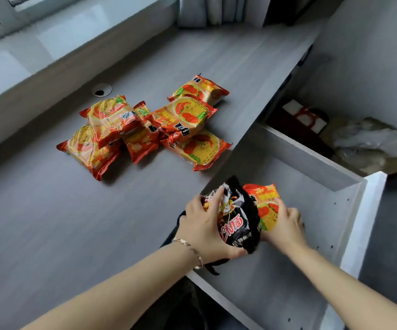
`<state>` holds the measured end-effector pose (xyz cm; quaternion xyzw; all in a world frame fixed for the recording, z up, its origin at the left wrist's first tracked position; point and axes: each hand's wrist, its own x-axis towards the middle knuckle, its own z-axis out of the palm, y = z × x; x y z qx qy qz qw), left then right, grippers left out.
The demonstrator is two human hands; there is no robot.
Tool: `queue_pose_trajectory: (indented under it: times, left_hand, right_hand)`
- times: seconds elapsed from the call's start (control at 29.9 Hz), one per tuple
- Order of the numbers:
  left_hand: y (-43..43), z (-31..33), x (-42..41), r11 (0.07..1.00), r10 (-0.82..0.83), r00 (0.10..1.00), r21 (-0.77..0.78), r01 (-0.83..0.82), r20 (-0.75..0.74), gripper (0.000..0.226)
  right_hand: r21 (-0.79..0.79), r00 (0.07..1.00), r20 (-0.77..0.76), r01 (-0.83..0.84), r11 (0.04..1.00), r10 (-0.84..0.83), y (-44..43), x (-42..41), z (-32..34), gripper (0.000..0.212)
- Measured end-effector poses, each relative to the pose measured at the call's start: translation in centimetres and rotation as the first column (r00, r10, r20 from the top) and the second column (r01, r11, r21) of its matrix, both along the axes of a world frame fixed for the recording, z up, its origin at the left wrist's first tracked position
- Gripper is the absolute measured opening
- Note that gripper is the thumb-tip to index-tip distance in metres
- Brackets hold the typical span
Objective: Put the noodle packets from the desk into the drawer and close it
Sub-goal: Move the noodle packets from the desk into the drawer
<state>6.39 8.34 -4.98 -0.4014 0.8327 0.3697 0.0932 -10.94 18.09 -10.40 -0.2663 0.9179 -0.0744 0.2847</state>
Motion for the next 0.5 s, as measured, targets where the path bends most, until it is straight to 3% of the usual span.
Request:
queue_pose_trajectory:
  times: [0.1, 0.2, 0.33, 0.5]
  left_hand:
    - [1.8, -3.8, -3.3, 0.998, -0.052, 0.988, -0.015, 0.055, 0.142, 0.125]
    - [2.6, -8.0, -5.3, 0.998, -0.059, 0.947, -0.012, 0.066, 0.315, 0.122]
    - [2.6, -12.2, -6.7, 0.992, -0.088, 0.857, -0.029, 0.119, 0.508, 0.123]
    - [3.6, -13.9, -8.0, 0.988, -0.104, 0.805, -0.034, 0.153, 0.585, 0.127]
  right_hand:
    - [0.069, 0.99, 0.091, 0.105, 0.992, -0.111, 1.8, -1.3, -3.5, 0.081]
    - [0.119, 0.985, 0.075, 0.147, 0.982, -0.157, 2.6, -1.8, -6.2, 0.091]
    - [0.13, 0.993, 0.039, 0.106, 0.986, -0.112, 2.8, -2.3, -8.3, 0.1]
    - [0.152, 0.999, 0.026, 0.015, 0.988, -0.02, 3.1, -2.8, -9.2, 0.095]
